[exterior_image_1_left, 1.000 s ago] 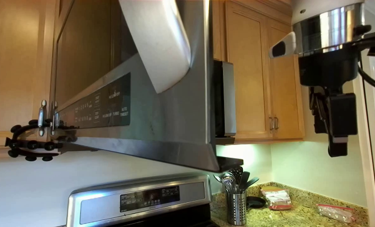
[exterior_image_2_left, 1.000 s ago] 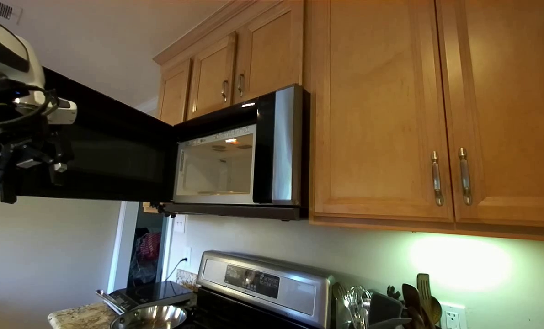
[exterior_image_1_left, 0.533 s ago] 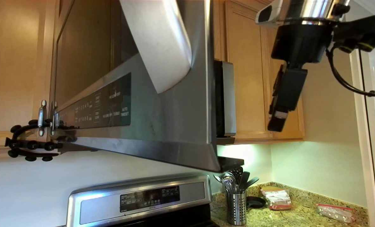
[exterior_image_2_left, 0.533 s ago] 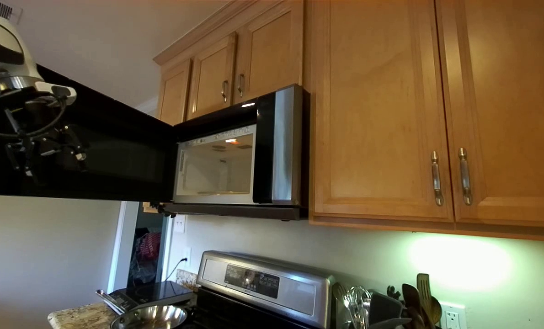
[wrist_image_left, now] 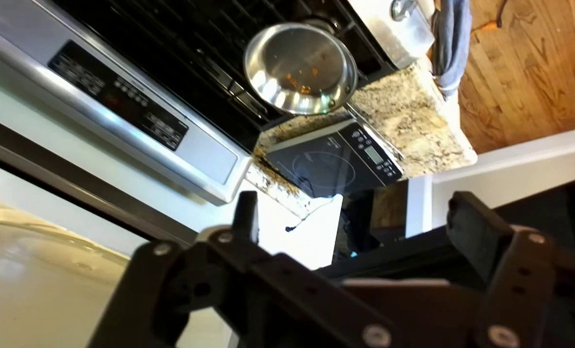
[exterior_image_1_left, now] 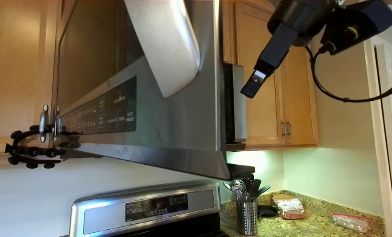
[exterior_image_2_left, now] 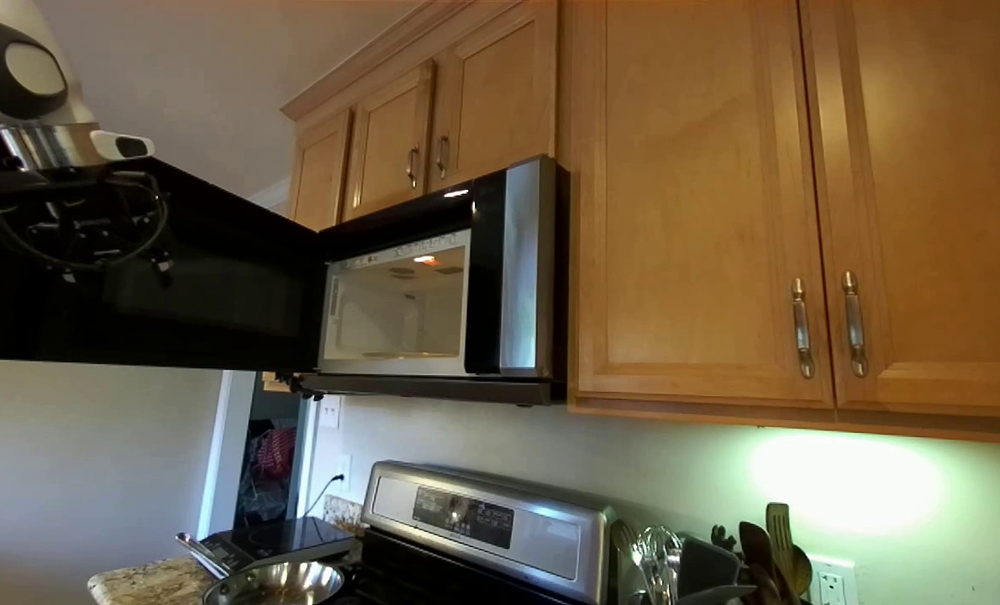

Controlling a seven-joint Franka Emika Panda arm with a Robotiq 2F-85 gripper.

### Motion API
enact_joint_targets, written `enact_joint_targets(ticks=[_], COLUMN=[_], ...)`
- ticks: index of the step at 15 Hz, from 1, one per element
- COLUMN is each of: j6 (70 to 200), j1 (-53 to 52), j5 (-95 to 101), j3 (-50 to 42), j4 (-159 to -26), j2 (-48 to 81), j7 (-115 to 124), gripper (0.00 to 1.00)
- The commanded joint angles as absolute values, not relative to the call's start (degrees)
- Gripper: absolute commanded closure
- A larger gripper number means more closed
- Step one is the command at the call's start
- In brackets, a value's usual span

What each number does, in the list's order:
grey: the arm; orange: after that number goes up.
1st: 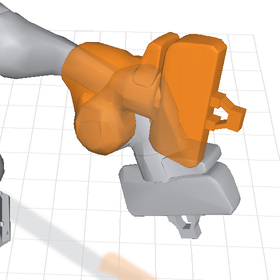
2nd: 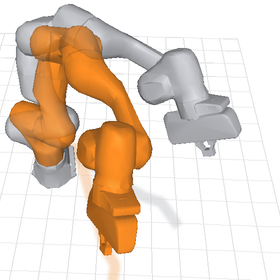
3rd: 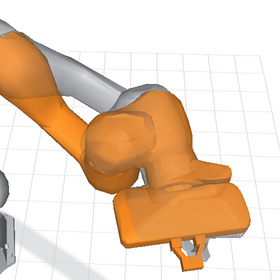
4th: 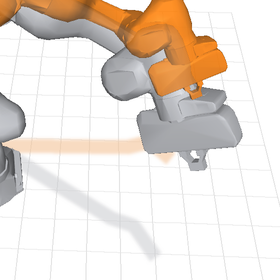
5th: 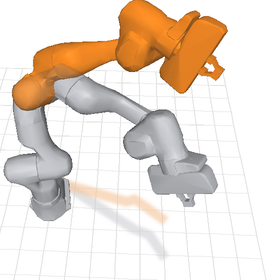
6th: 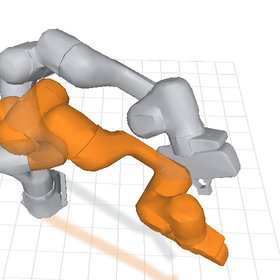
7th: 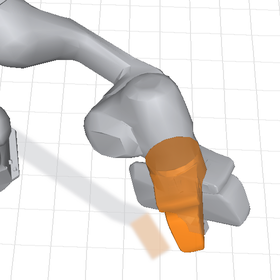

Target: Close the door of the microwave

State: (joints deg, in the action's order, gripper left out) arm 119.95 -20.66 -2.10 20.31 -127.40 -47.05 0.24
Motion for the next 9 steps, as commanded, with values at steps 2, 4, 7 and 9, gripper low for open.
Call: enact_joint_targets(ticks=[2,4,7,9], j6=[133.08,137.10,138.35,135.82], j1=[-27.48,-30.53,-34.16,-31.82], j5=[-9.68,-13.67,-18.32,-16.35], j3=[13.40,10.91,8.72,10.23], j4=[-134.25,-135.98,-137.39,-135.61], j2=[-48.56,-48.10,-47.53,-46.84], j7=[-7.85,-11.79,-15.82,-13.71], gripper=[0.00,0.00,0.00,0.00])
